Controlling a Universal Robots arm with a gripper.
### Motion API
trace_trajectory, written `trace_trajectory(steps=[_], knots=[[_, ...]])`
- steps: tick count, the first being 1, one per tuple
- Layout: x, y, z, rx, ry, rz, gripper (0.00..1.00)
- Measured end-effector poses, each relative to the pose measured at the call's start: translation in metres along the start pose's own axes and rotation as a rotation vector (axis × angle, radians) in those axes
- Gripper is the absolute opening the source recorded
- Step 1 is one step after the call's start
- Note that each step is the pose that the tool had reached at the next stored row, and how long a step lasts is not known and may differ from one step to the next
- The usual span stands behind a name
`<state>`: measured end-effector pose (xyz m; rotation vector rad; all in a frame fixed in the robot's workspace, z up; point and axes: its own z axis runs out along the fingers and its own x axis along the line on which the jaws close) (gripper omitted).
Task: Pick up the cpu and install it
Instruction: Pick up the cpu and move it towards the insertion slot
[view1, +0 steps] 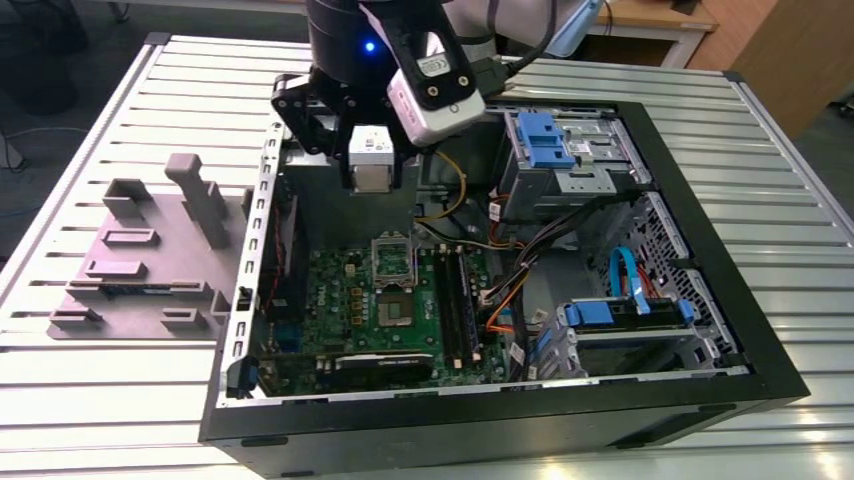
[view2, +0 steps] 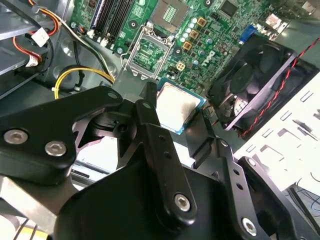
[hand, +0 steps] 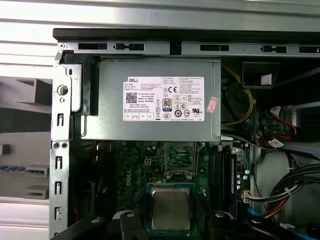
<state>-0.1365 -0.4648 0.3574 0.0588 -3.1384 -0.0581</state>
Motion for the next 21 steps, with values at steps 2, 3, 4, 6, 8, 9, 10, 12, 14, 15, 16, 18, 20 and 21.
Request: trace_trajectory(steps=[2, 3, 4, 6, 8, 9, 10, 12, 14, 15, 16, 18, 20, 21], knots=[[0.0001, -0.0021, -0.0001, 0.0001, 0.0, 0.0, 0.47], [0.0001, -0.0029, -0.0001, 0.0001, 0.0, 0.0, 0.47], [0.0001, -0.0036, -0.0001, 0.0001, -0.0001, 0.0, 0.47], [0.0002, -0.0047, -0.0002, 0.0004, 0.0, 0.0, 0.47], [0.0002, -0.0052, -0.0002, 0.0005, 0.0, 0.0, 0.47], [0.0002, -0.0054, -0.0002, 0.0006, 0.0001, 0.0, 0.47], [0.0002, -0.0054, -0.0001, 0.0006, 0.0001, 0.0, 0.47], [0.0002, -0.0054, 0.0004, 0.0004, 0.0, 0.0, 0.47], [0.0002, -0.0054, 0.001, 0.0004, 0.0, 0.0, 0.47], [0.0002, -0.0054, 0.0013, 0.0005, 0.0, 0.0, 0.47], [0.0002, -0.0054, 0.0016, 0.0005, 0.0, 0.0, 0.47], [0.0002, -0.0055, 0.0022, 0.0005, 0.0001, 0.0, 0.47], [0.0002, -0.0055, 0.0027, 0.0006, 0.0001, 0.0, 0.47], [0.0002, -0.0055, 0.0029, 0.0006, 0.0001, 0.0, 0.47]])
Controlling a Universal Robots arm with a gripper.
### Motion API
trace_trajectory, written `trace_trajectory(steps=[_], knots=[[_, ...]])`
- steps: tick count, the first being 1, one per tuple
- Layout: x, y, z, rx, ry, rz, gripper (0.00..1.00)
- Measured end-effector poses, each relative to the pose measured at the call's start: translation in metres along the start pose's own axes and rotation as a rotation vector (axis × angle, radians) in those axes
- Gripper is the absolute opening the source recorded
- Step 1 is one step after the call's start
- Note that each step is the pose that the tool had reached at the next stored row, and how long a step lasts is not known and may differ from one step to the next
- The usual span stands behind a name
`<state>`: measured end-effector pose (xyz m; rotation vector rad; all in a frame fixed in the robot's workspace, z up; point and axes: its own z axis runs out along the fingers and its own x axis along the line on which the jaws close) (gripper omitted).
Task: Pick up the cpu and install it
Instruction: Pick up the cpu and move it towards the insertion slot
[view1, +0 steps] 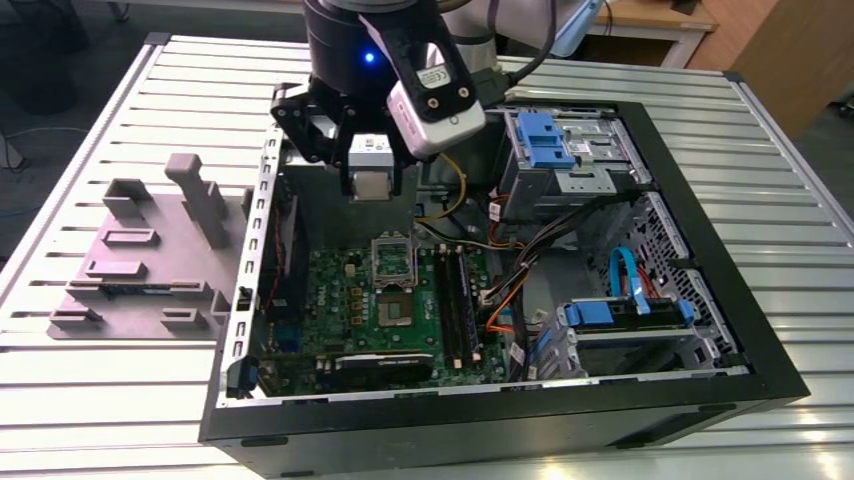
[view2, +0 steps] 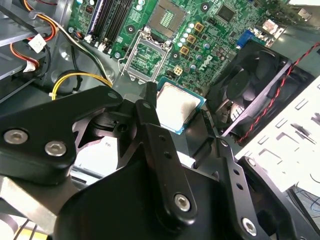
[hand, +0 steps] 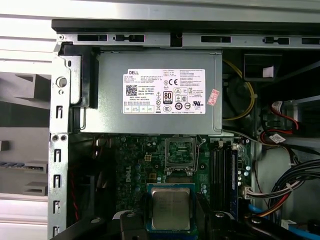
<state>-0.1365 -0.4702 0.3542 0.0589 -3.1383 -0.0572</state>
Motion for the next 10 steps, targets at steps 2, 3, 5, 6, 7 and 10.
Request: trace_trajectory(steps=[2, 3, 5, 6, 7, 10], knots=[[0.0, 0.0, 0.0004, -0.0001, -0.0001, 0.0, 0.47], [0.0, -0.0001, 0.0021, -0.0001, -0.0001, 0.0, 0.47], [0.0, -0.0001, 0.0032, -0.0001, -0.0001, 0.0, 0.47], [0.0, -0.0001, 0.0033, -0.0001, 0.0, 0.0, 0.47], [0.0, -0.0001, 0.0036, -0.0001, -0.0001, 0.0, 0.47], [0.0, -0.0001, 0.0042, -0.0001, -0.0001, 0.0, 0.47]])
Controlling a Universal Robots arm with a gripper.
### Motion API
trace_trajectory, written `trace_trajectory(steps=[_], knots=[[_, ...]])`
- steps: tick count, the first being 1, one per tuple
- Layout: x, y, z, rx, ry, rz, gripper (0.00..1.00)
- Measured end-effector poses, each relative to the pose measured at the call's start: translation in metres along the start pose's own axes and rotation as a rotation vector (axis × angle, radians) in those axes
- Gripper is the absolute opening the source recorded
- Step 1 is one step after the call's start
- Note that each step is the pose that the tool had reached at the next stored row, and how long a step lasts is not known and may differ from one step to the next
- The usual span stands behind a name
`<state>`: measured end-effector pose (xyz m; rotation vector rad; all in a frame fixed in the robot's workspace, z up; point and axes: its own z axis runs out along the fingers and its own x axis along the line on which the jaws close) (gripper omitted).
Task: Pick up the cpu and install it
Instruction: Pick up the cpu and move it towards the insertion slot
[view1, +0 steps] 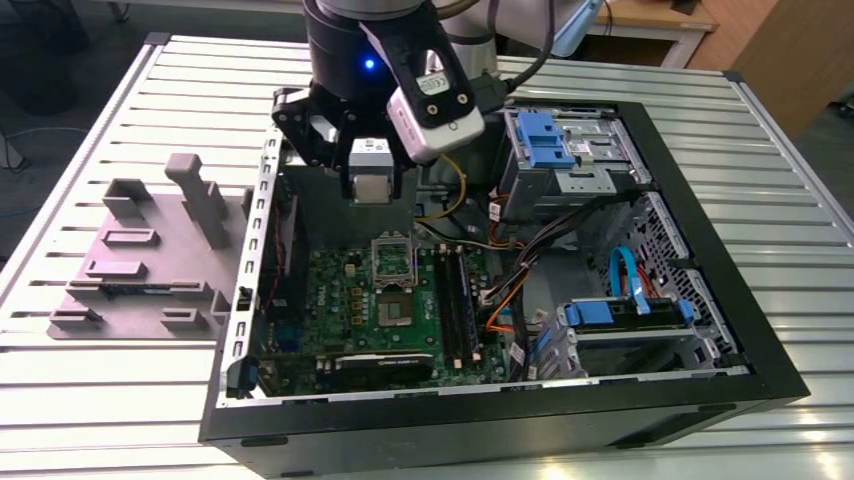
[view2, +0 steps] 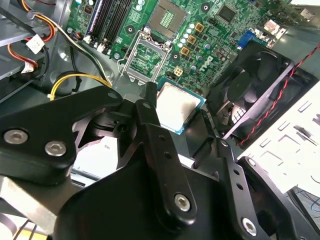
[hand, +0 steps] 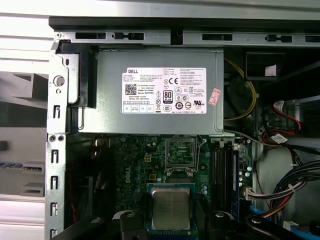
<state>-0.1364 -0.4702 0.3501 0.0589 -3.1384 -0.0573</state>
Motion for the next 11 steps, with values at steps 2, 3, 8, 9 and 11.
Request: trace_trajectory(steps=[2, 3, 8, 9, 11], knots=[[0.0, 0.0, 0.0004, 0.0, 0.0, 0.0, 0.47], [0.0, 0.0, 0.0006, 0.0, 0.0, 0.0, 0.47], [0.0, -0.0002, 0.0049, 0.0001, 0.0, 0.0, 0.47], [0.0, -0.0002, 0.005, 0.0, 0.0, 0.0, 0.47], [0.0, -0.0002, 0.005, 0.0, 0.0, 0.0, 0.47]])
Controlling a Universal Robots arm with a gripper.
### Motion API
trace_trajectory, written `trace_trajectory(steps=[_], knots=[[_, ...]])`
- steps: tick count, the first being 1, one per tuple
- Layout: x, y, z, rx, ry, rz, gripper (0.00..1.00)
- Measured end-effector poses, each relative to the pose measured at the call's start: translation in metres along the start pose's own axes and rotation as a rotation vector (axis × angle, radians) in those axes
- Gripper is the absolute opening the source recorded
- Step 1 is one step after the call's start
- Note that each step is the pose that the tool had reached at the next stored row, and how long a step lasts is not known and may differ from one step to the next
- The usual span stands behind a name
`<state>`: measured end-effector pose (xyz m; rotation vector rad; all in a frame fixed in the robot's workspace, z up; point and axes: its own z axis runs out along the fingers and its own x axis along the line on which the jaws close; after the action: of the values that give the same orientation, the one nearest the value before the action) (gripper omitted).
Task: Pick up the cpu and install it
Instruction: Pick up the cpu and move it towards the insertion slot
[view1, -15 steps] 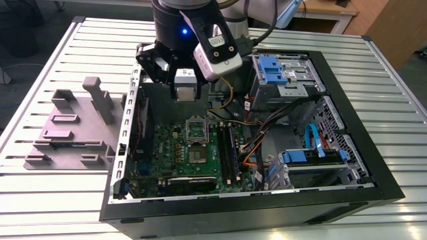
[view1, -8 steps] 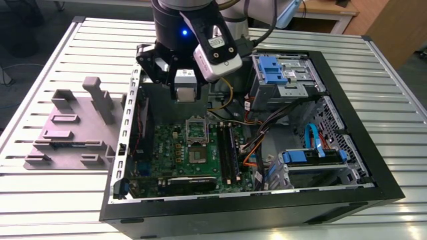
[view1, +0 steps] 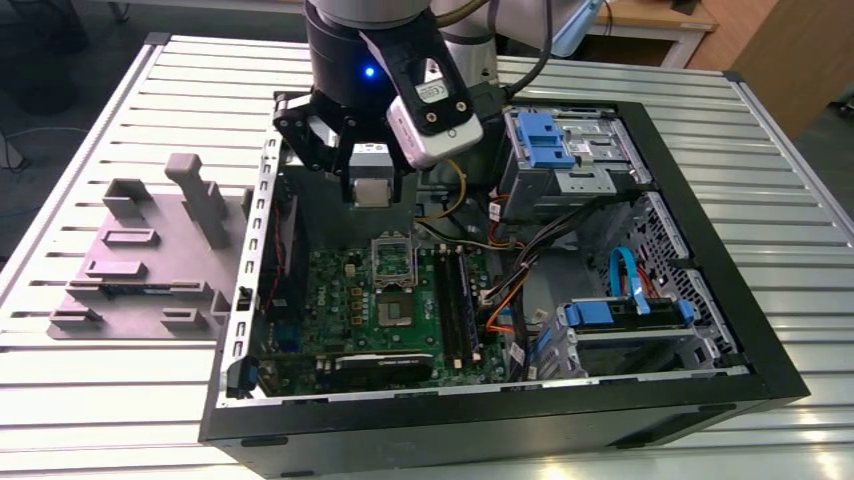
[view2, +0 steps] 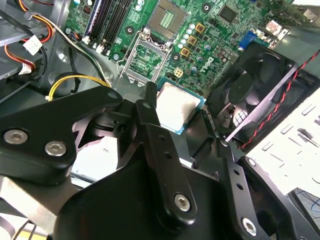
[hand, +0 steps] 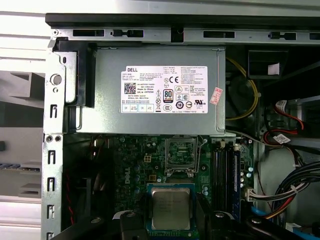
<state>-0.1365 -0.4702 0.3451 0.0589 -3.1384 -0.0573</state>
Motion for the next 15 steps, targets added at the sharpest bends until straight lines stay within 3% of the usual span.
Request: trace_trajectory(steps=[9, 15], knots=[[-0.0024, -0.0002, 0.0041, 0.0, 0.0, 0.0, 0.47], [-0.0063, -0.0017, 0.0135, -0.0001, 0.0014, 0.0, 0.47]])
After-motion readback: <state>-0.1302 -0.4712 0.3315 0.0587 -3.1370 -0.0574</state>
